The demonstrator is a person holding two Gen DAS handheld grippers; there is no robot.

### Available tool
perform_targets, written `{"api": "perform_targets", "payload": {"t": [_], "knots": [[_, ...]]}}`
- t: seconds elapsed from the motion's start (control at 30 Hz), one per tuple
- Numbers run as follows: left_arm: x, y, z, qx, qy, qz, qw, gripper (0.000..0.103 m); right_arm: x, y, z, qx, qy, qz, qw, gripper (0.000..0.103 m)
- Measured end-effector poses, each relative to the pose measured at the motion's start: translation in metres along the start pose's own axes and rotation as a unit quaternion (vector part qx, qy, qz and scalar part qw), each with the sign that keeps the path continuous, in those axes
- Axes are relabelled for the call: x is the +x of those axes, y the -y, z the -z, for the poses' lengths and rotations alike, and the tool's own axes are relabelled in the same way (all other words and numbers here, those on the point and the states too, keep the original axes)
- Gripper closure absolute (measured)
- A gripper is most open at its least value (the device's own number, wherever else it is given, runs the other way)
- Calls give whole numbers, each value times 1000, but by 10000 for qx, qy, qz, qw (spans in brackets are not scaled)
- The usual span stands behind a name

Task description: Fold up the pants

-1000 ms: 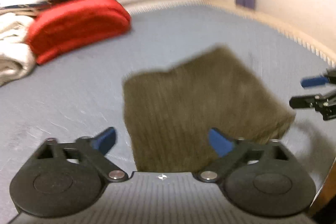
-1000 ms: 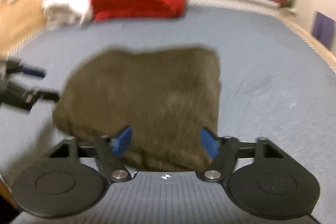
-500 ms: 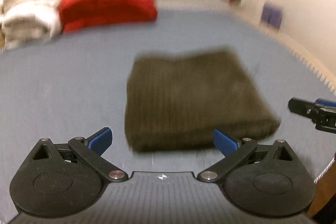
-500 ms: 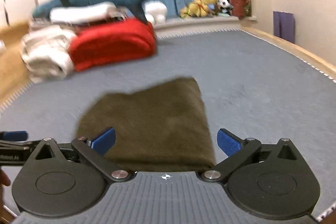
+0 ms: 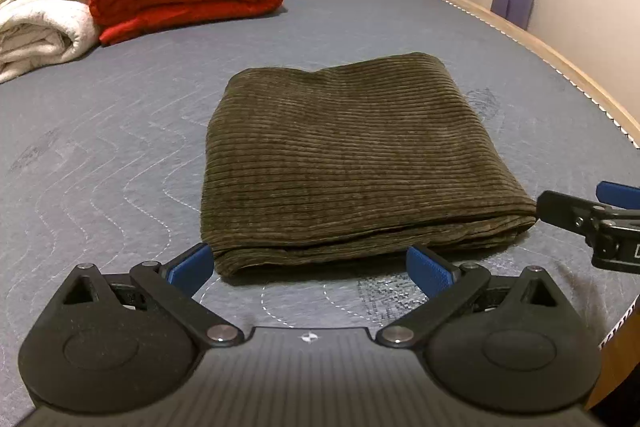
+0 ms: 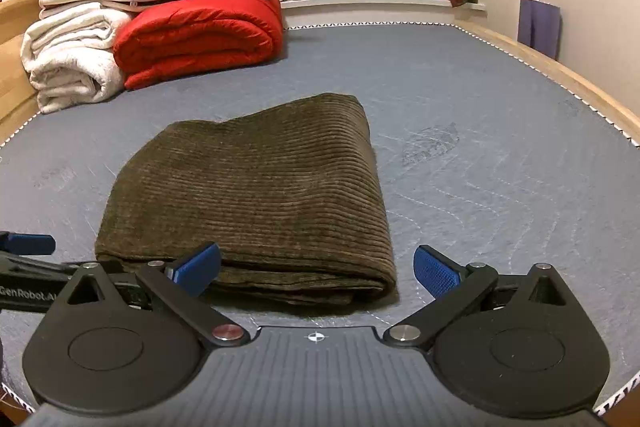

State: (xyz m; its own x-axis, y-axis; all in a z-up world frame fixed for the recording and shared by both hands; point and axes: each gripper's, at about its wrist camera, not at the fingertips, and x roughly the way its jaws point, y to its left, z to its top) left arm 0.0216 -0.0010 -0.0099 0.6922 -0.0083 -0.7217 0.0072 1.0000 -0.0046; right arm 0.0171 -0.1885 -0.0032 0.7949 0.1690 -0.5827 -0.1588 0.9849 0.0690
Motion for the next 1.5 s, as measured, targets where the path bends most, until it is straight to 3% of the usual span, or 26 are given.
{"api": "perform_targets", "payload": {"t": [1.5], "knots": [[4, -5, 2, -230, -201, 72, 9995, 0, 2, -7, 1, -96, -21, 109, 9999, 1]]}}
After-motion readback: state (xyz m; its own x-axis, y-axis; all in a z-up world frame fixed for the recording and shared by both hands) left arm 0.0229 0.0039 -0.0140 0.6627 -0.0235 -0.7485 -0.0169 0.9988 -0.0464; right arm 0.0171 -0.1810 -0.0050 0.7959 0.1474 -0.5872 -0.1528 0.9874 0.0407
